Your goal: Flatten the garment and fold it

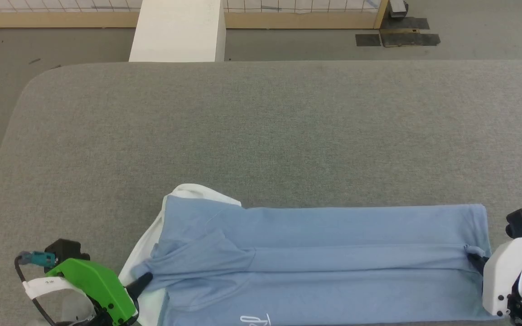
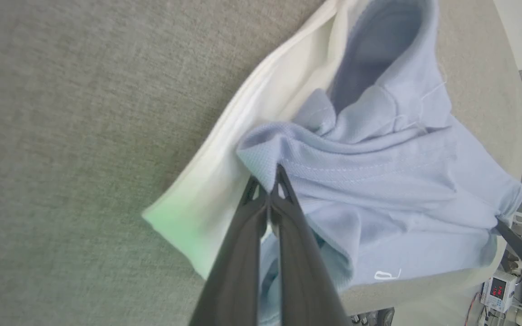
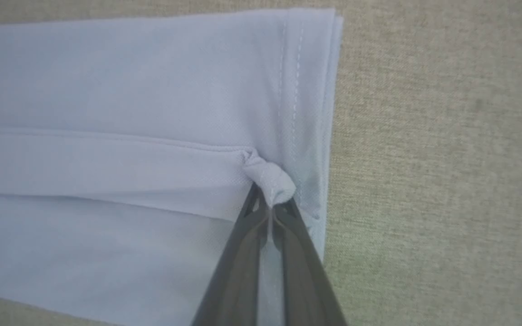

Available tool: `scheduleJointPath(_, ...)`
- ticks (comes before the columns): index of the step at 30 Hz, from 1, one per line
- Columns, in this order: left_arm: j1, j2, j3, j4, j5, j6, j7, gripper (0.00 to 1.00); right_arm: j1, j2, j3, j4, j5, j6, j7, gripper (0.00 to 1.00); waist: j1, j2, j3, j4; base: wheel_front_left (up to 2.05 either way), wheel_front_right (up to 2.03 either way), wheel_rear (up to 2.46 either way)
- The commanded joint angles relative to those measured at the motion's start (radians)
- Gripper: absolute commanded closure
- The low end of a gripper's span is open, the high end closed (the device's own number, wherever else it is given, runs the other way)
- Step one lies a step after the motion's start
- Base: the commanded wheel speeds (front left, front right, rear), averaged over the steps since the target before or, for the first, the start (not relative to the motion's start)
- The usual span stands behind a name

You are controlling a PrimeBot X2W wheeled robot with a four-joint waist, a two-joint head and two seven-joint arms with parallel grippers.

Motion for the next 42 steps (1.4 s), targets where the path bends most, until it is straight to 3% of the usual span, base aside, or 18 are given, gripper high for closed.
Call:
scheduleJointPath(1,0.000,0.005,0.004,0.018,-0.001,0.006,-0.004,1.00,0.010,0.004,0.002,0.014,-0.010,-0.002,-0.011,1.00,0.0001,0.0040,-0.003,-0.005,0.00,0.00,0.00)
scheduleJointPath(2,-0.004,0.006,0.005,0.024,0.001,0.006,-0.006,0.94,0.007,0.007,0.002,0.018,-0.011,-0.002,-0.015,0.99,0.0001,0.0040,-0.005,-0.006,0.00,0.00,0.00)
scheduleJointPath(3,-0.007,0.015,0.005,0.028,0.010,0.009,-0.006,0.27,0.000,0.009,0.003,0.019,-0.012,-0.002,-0.023,0.53,0.0001,0.0040,-0.009,-0.008,0.00,0.00,0.00)
scheduleJointPath(4,-0.010,0.020,0.006,0.030,0.013,0.012,-0.005,0.00,-0.004,0.008,0.002,0.021,-0.013,-0.002,-0.026,0.00,0.0001,0.0040,-0.014,-0.010,0.00,0.00,0.00)
scheduleJointPath(12,-0.039,0.083,0.037,-0.064,0.041,0.041,0.008,0.00,-0.023,-0.040,-0.025,-0.026,0.022,-0.002,-0.023,0.00,0.0001,0.0040,-0.097,-0.019,0.00,0.00,0.00)
scheduleJointPath(17,-0.090,0.109,0.080,-0.145,0.085,0.052,-0.056,0.00,-0.025,-0.083,-0.058,-0.076,0.052,-0.002,-0.005,0.00,0.0001,0.0040,-0.132,-0.024,0.00,0.00,0.00)
scheduleJointPath(20,-0.130,0.109,0.110,-0.164,0.145,0.007,-0.191,0.00,-0.022,-0.096,-0.075,-0.095,0.062,-0.002,0.015,0.00,0.0001,0.0040,-0.134,-0.028,0.00,0.00,0.00)
scheduleJointPath(25,-0.157,0.100,0.115,-0.123,0.269,-0.106,-0.461,0.00,-0.005,-0.101,-0.083,-0.110,0.068,-0.002,0.042,0.00,0.0001,0.0040,-0.100,-0.028,0.00,0.00,0.00)
scheduleJointPath(31,-0.178,0.070,0.105,-0.030,0.397,-0.180,-0.756,0.00,0.025,-0.083,-0.078,-0.103,0.086,-0.002,0.061,0.00,0.0001,0.0040,-0.036,-0.012,0.00,0.00,0.00)
scheduleJointPath(35,-0.195,0.057,0.097,0.016,0.462,-0.199,-0.832,0.00,0.041,-0.068,-0.069,-0.090,0.099,-0.002,0.055,0.00,0.0001,0.0040,0.000,-0.001,0.00,0.00,0.00)
scheduleJointPath(42,-0.198,0.028,0.120,0.046,0.533,-0.214,-0.853,0.00,0.025,-0.049,-0.026,-0.041,0.113,-0.002,0.027,0.00,0.0001,0.0040,0.049,0.003,0.00,0.00,0.00)
